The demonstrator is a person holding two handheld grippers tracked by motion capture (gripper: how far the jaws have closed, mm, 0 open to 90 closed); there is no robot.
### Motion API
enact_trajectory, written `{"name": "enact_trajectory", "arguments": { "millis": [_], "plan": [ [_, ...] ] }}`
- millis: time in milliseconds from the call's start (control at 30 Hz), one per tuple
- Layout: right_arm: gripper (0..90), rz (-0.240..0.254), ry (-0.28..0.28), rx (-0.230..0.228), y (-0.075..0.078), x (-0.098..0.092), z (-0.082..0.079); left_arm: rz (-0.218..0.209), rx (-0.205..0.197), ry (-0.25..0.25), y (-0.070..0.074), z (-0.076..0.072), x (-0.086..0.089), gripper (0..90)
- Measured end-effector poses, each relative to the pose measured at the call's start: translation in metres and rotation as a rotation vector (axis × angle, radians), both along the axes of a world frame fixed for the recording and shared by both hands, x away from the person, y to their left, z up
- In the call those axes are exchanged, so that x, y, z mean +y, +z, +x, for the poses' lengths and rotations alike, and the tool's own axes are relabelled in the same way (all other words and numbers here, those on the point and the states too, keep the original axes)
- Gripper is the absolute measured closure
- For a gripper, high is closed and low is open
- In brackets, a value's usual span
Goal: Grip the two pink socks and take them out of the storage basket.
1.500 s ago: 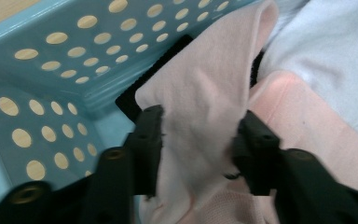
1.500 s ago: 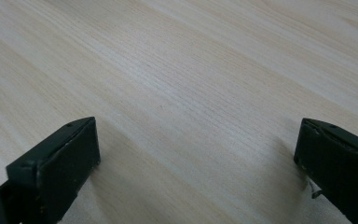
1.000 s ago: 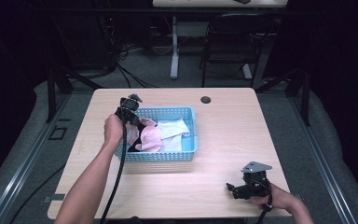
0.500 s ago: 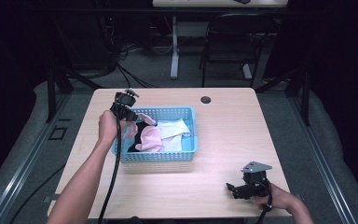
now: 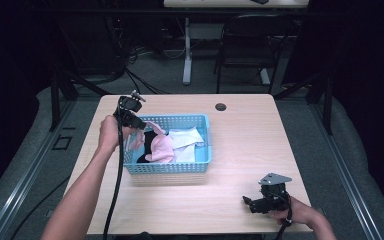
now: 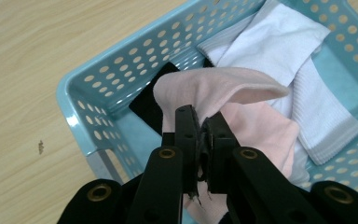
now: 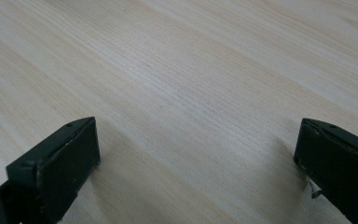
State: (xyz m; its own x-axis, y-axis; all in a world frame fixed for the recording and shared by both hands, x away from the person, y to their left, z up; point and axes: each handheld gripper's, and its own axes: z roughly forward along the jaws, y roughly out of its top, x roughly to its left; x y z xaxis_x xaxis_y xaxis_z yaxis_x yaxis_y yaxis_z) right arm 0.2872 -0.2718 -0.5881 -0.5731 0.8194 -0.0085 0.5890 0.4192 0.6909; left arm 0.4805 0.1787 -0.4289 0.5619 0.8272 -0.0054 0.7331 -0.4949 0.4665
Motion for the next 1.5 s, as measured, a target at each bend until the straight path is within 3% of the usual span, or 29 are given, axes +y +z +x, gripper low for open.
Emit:
{"name": "enact_trajectory", "arguments": {
  "millis": [200,533,1033,1500],
  "plan": [
    [0.0,0.003,-0.004,0.003,0.000,0.000,0.000,-0.018,0.026,-0.018,0.013,-0.001,0.006,85.7],
    [0.0,0.002,-0.005,0.003,0.000,0.000,0.000,0.000,0.043,-0.055,0.033,-0.004,0.006,85.4],
    [0.0,0.002,-0.005,0.004,0.000,0.001,0.000,0.014,0.011,-0.056,0.074,-0.017,0.014,85.2],
    [0.0,0.002,-0.006,0.004,0.000,0.001,0.000,0.020,-0.022,-0.015,0.094,-0.032,0.046,85.0]
  ]
}}
